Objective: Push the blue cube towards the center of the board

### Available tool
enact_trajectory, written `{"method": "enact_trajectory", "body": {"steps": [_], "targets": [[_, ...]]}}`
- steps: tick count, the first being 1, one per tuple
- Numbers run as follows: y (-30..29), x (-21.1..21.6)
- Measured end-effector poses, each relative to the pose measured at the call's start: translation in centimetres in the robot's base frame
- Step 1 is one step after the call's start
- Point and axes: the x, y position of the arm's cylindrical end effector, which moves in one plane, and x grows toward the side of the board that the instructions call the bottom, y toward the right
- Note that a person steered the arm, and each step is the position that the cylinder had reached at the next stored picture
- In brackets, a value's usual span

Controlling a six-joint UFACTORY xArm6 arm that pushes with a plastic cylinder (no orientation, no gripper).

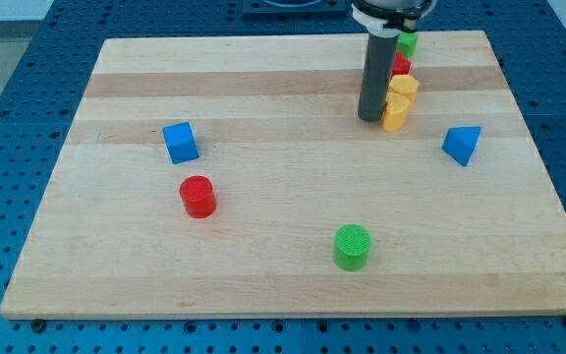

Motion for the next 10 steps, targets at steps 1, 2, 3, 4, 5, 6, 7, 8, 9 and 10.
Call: {"method": "enact_trajectory", "body": {"steps": [1, 2, 3, 4, 5, 6, 7, 8, 9, 10], "targets": [[0.0, 0.0], [-3.8, 0.0], [-9.5, 0.0], [-15.9, 0.0], [-21.8, 0.0], [-22.0, 0.0], [-23.5, -0.5], [-26.8, -0.8], [-28.3, 2.0], [-30.5, 6.3]]}}
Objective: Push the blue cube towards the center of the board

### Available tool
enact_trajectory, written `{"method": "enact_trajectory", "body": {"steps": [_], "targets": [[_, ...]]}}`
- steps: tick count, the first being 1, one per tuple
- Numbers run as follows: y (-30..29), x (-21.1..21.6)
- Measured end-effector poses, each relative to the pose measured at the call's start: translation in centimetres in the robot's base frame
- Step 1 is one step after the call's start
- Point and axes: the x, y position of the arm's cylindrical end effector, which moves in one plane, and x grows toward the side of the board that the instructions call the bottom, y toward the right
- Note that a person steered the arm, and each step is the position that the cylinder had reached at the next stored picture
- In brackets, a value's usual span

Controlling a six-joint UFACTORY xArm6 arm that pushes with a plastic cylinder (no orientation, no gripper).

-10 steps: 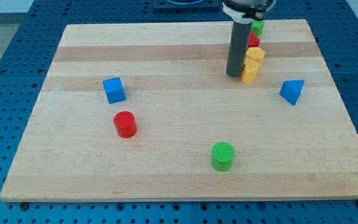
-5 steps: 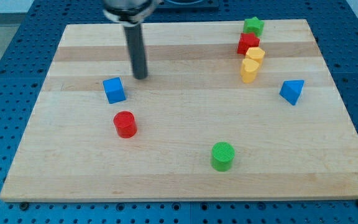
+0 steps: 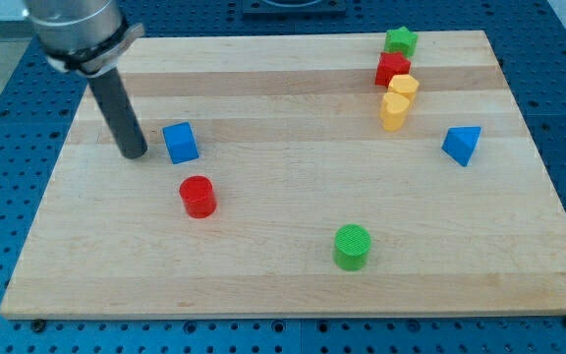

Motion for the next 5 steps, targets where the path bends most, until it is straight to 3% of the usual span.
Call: {"method": "enact_trajectory", "body": {"steps": [3, 5], "targets": [[1.0, -1.9], [6.2, -1.9]]}}
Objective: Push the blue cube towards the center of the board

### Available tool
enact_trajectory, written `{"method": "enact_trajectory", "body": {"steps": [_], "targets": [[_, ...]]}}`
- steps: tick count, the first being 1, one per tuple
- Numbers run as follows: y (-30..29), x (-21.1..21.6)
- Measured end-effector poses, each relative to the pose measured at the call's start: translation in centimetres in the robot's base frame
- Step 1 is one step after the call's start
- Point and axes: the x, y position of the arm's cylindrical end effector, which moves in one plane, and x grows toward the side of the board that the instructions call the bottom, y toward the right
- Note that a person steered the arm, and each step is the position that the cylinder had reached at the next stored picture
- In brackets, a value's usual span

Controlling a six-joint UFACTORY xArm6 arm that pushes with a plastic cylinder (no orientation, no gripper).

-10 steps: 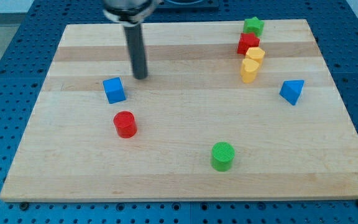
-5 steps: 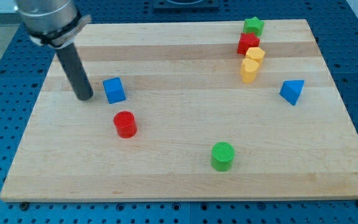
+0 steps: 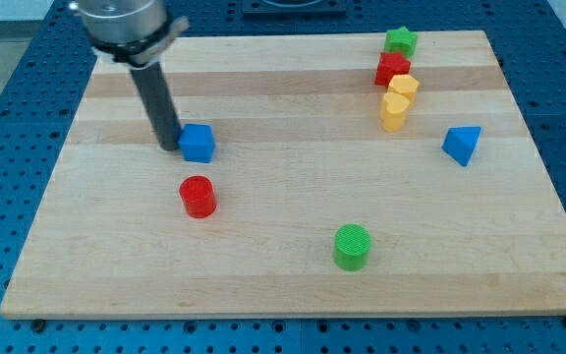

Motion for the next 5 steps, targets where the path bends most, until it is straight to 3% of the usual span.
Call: {"method": "enact_trajectory", "body": {"steps": [2, 3, 5], "targets": [[3.8, 1.1], [3.7, 3.1], [3.7, 3.3]]}}
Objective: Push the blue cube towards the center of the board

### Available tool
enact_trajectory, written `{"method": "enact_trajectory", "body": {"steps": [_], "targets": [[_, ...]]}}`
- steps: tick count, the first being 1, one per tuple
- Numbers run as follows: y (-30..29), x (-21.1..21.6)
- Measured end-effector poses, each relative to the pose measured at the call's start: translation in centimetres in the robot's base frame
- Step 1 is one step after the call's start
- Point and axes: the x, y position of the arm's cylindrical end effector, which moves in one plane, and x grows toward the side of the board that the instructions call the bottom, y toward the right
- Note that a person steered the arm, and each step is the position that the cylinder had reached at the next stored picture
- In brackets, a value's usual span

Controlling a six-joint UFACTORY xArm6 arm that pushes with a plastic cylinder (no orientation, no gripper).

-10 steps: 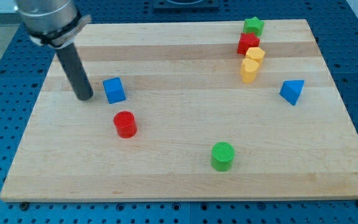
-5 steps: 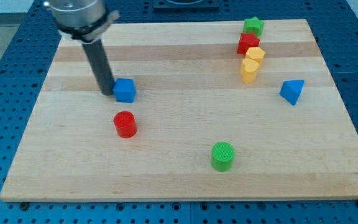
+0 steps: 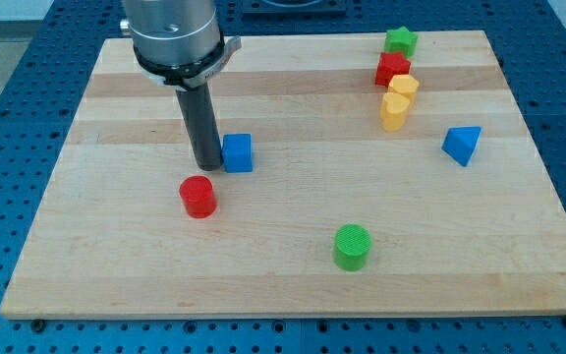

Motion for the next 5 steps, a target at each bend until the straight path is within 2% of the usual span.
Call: {"method": "enact_trajectory", "body": {"steps": [2, 3, 5], "targets": [[4.8, 0.0], [6.0, -1.3], [6.0, -2.8]]}}
